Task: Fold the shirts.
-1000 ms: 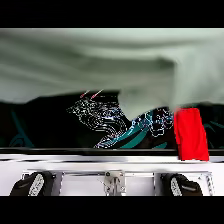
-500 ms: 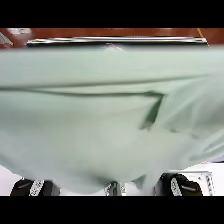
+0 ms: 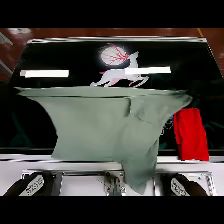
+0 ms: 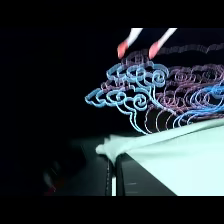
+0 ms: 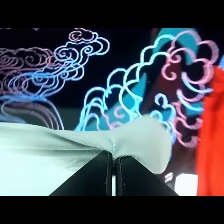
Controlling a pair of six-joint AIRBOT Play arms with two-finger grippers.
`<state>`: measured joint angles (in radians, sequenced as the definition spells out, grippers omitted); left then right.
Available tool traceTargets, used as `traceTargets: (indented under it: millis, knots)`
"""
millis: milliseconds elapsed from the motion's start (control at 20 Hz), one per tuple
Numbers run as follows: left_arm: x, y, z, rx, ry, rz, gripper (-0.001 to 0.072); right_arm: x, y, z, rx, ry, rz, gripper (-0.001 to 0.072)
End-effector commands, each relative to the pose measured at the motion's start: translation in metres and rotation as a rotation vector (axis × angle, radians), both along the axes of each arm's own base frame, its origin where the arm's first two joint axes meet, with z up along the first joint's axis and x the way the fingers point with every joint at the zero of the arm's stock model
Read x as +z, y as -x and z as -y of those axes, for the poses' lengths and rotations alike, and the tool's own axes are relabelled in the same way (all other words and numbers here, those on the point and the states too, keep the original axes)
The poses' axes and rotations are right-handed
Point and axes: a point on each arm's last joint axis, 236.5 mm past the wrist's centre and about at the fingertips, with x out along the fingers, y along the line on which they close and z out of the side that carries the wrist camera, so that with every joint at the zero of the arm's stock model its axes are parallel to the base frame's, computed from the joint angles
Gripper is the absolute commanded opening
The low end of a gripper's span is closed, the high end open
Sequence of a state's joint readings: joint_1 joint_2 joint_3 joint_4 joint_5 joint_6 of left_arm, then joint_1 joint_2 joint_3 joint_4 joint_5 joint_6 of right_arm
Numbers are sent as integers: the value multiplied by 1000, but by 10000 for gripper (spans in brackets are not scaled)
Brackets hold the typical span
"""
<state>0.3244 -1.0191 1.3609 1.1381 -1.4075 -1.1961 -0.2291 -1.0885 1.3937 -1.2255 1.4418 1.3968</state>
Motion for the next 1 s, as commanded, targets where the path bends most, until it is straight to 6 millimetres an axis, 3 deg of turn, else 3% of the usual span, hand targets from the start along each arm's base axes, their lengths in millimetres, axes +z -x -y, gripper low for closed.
traceTargets:
  millis: [0, 100, 250, 350, 450, 600, 800, 950]
  knots:
    - [-94, -64, 17, -39, 66, -144, 32, -74, -93, -13, -55, -133, 64, 62]
    - [-123, -101, 33, -51, 78, -147, 32, -93, -139, -32, 10, -100, 187, 63]
    - [-141, -160, 36, 54, 93, -38, 33, -109, -189, -46, 17, 2, 349, 63]
    - [-147, -189, 26, 108, 79, 50, 33, -116, -211, -44, -12, 42, 422, 63]
    - [-154, -207, 15, 150, 67, 105, 34, -129, -221, -39, -42, 49, 435, 63]
    - [-178, -213, 13, 163, 65, 83, 34, -158, -221, -39, -65, 26, 374, 63]
    - [-226, -186, 27, 110, 89, -102, 34, -202, -203, -50, -142, -83, 197, 63]
    - [-233, -171, 29, 91, 102, -173, 33, -213, -185, -57, -110, -96, 105, 64]
